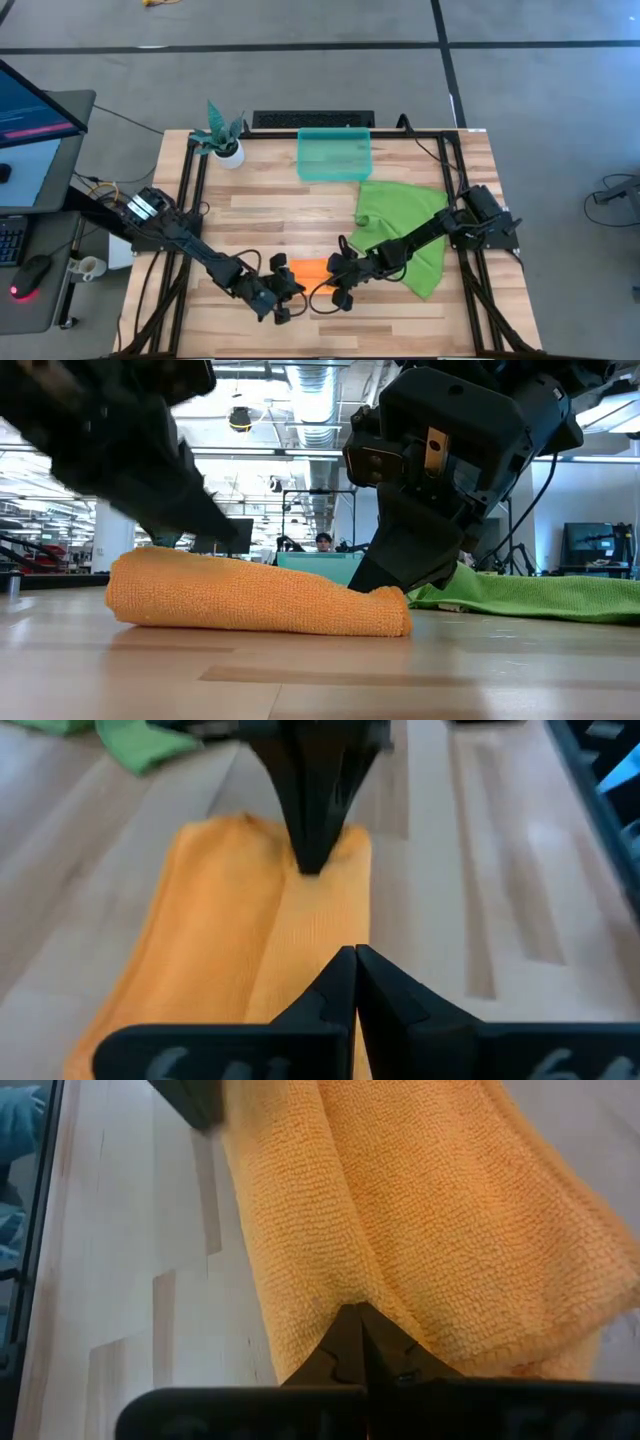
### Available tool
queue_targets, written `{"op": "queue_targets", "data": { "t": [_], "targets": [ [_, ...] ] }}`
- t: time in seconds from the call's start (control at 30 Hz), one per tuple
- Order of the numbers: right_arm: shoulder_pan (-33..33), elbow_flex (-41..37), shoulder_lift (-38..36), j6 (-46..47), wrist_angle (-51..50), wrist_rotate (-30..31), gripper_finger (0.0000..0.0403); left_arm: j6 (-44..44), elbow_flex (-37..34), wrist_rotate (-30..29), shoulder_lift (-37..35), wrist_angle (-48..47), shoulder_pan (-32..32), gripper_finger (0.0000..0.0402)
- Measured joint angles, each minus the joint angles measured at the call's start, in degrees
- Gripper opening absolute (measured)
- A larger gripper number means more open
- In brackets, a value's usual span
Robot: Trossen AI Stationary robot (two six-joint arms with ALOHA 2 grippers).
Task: Roll microfiber towels into tight, uniform cylinder then place into a basket
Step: Roll the orange towel
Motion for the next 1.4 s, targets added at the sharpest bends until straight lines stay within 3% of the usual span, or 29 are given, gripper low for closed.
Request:
{"op": "queue_targets", "data": {
  "t": [0.13,0.37,0.6,0.97,1.13,1.4],
  "targets": [
    [0.0,0.0,0.0,0.0,0.0,-0.5,0.0002,-1.0,0.7,-0.3,3.5,-0.2,1.2,0.0],
    [0.1,0.0,0.0,0.8,0.0,-0.4,0.0002,-12.1,1.0,-0.7,4.5,-4.6,0.5,0.0],
    [0.0,0.0,0.1,2.4,0.0,-0.6,0.0032,-20.5,1.0,-1.1,4.4,-8.3,-0.3,0.0],
    [0.0,0.0,0.0,2.0,0.0,-0.6,0.0081,-26.9,0.9,6.6,4.2,-10.9,2.3,0.0],
    [-1.2,-0.3,-2.1,0.1,-1.2,-6.0,0.0084,-27.9,0.9,7.5,4.2,-10.8,3.0,0.0],
    [-1.4,-0.6,-8.9,-7.5,-9.3,-6.7,0.0076,-31.8,0.8,8.4,4.2,-10.7,3.3,0.0]
  ]
}}
